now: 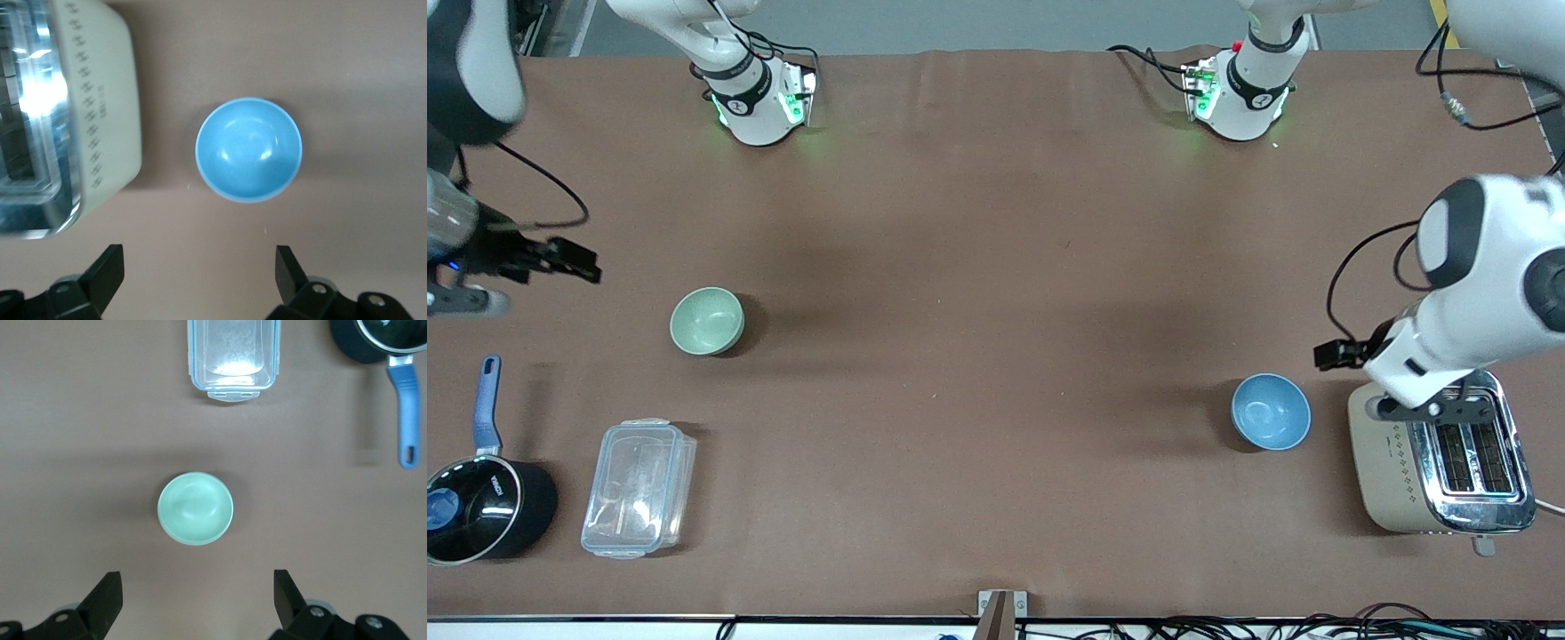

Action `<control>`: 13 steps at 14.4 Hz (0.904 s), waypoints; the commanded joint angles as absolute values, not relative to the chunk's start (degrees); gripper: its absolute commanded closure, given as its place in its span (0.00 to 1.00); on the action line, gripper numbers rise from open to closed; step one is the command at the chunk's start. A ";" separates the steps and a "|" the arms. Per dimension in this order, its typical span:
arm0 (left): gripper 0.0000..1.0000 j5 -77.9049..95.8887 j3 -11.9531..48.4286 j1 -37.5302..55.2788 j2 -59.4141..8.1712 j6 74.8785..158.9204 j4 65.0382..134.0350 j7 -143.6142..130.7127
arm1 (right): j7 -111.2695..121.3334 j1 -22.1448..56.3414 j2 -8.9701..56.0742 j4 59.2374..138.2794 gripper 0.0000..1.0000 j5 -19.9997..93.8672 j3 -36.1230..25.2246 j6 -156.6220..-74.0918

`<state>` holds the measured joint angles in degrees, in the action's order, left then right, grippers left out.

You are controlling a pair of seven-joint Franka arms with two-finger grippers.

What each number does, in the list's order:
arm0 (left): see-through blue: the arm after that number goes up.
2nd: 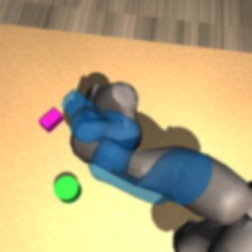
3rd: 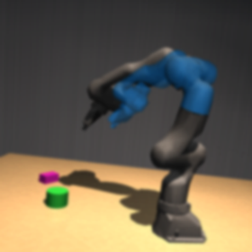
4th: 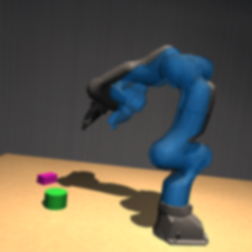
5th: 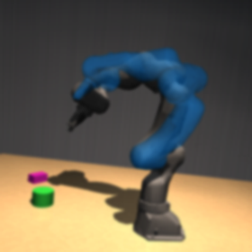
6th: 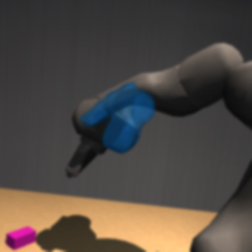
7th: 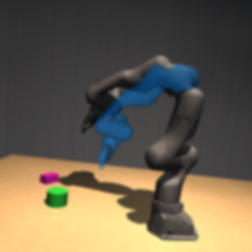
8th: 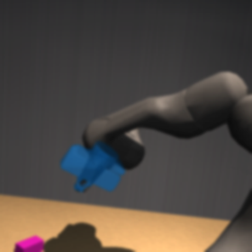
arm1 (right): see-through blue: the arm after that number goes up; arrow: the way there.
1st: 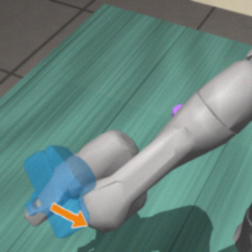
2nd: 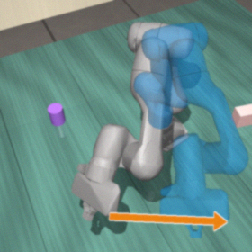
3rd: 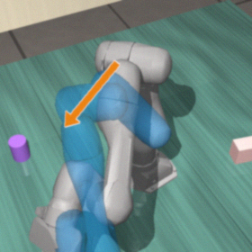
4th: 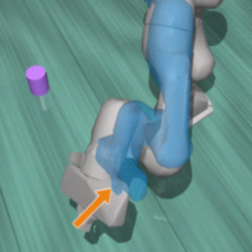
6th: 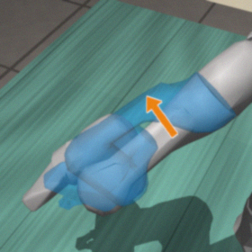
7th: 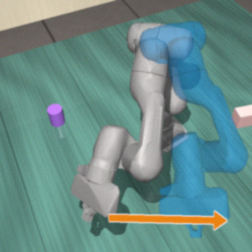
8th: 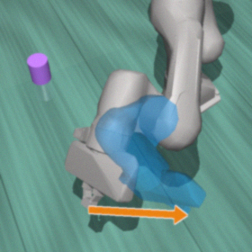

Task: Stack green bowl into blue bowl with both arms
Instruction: 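Move the right gripper to the green bowl while the left gripper reaches the blue bowl, then grasp the green bowl with the right gripper while the left gripper grasps the blue bowl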

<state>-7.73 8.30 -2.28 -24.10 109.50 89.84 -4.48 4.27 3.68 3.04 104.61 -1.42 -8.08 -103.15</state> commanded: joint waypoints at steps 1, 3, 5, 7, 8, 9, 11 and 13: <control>0.00 -8.79 8.18 -3.34 -26.97 118.44 94.47 -5.01 | 6.85 3.08 1.05 119.67 0.00 -2.20 -9.40 -117.63; 0.00 -10.53 7.82 -4.12 -30.22 122.51 95.36 -5.01 | 9.04 2.82 1.58 128.54 0.00 -2.20 -9.67 -130.45; 0.00 -13.61 7.91 -5.10 -33.03 125.05 95.45 -5.10 | 10.45 2.46 2.89 136.54 0.00 -2.20 -9.84 -143.29; 0.04 -13.45 8.00 -5.53 -35.41 127.17 95.36 -5.45 | 11.51 2.46 6.22 139.65 0.00 -2.20 -10.11 -150.61; 0.09 -13.36 8.09 -5.54 -36.29 128.13 95.27 -6.15 | 11.77 2.46 7.89 140.79 0.00 -2.20 -10.46 -154.47; 0.13 -13.45 8.09 -5.45 -36.99 128.67 95.27 -6.94 | 11.86 2.46 10.00 142.11 0.00 -2.20 -10.46 -158.17; 0.23 -13.27 8.09 -4.92 -37.88 128.76 95.19 -7.82 | 12.74 2.46 13.35 143.08 0.00 -2.20 -10.46 -163.45; 0.46 -13.10 8.17 -4.92 -38.23 128.85 95.19 -8.00 | 13.36 2.46 14.06 144.75 0.08 -2.20 -10.46 -167.07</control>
<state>-12.21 8.04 -5.12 -38.17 128.37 95.27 -6.83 12.05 3.43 13.91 142.93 -1.48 -10.77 -164.01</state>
